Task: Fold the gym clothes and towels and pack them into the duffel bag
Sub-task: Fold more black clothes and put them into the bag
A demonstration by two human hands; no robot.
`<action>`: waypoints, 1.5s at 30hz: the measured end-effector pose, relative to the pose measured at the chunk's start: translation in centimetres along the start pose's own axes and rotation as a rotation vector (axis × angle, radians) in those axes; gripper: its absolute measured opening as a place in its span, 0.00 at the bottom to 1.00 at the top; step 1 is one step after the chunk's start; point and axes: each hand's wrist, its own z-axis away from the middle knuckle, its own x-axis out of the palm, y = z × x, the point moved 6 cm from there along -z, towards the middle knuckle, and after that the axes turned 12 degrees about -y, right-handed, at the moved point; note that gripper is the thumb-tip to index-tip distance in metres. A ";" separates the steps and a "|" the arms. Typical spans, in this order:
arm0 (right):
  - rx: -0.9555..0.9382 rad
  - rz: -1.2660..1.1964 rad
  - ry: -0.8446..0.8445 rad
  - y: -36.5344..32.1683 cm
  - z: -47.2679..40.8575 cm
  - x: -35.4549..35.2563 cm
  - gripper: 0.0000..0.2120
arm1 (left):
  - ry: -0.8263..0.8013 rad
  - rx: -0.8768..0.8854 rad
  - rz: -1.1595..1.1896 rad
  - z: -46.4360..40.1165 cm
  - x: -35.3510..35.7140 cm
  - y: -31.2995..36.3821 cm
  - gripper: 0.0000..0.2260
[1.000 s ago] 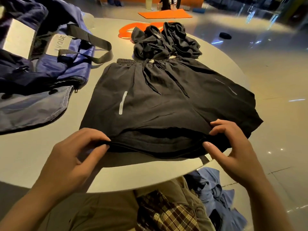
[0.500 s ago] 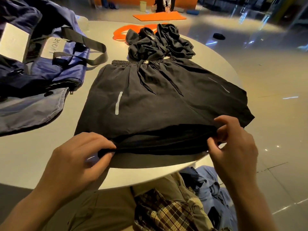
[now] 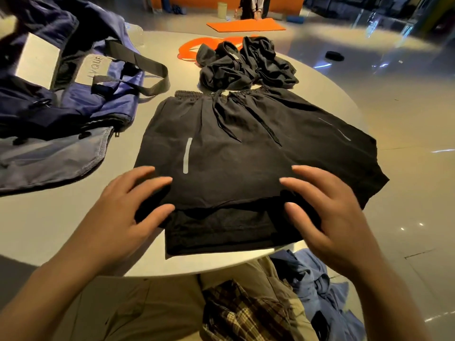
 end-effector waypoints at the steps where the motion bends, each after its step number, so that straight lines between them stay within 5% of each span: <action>1: 0.022 0.083 -0.107 0.1 -0.8 1.0 0.26 | -0.050 0.013 -0.024 0.2 0.6 -0.2 0.28; 4: 0.114 0.233 -0.436 1.9 -1.1 4.3 0.37 | -0.123 0.102 -0.066 1.8 1.6 -0.3 0.26; 9: 0.154 0.313 -0.640 1.1 -1.0 2.9 0.31 | -0.005 0.137 0.099 4.5 -0.2 -0.9 0.16; 13: 0.018 0.214 -0.482 -3.3 -5.0 0.7 0.27 | 0.220 -0.055 0.265 3.4 -1.9 -1.3 0.14; 16: -0.096 0.178 -0.442 -6.1 -9.6 1.6 0.21 | 0.100 -0.328 0.190 1.3 -1.2 -1.5 0.34; 20: -0.143 0.163 -0.462 -8.6 -17.7 3.9 0.20 | -0.022 -0.260 0.125 -0.8 0.3 0.7 0.41; 26: -0.042 0.075 -0.539 -9.1 -28.5 8.8 0.26 | -0.009 -0.177 0.180 -1.3 1.7 3.2 0.26; 29: -0.001 0.212 -0.645 -9.0 -30.9 11.2 0.24 | -0.039 -0.205 0.221 -1.1 1.4 2.9 0.20; 33: -0.027 0.331 -0.581 -9.3 -33.4 12.7 0.18 | 0.030 -0.254 0.422 -0.3 -0.3 0.4 0.17; 40: -0.037 0.170 -0.465 -12.3 -37.1 11.7 0.25 | 0.467 -0.319 0.730 1.1 -7.4 -8.2 0.17; 45: -0.031 -0.212 -0.243 -13.5 -38.5 6.6 0.24 | 0.618 -0.199 0.745 0.4 -12.5 -8.2 0.19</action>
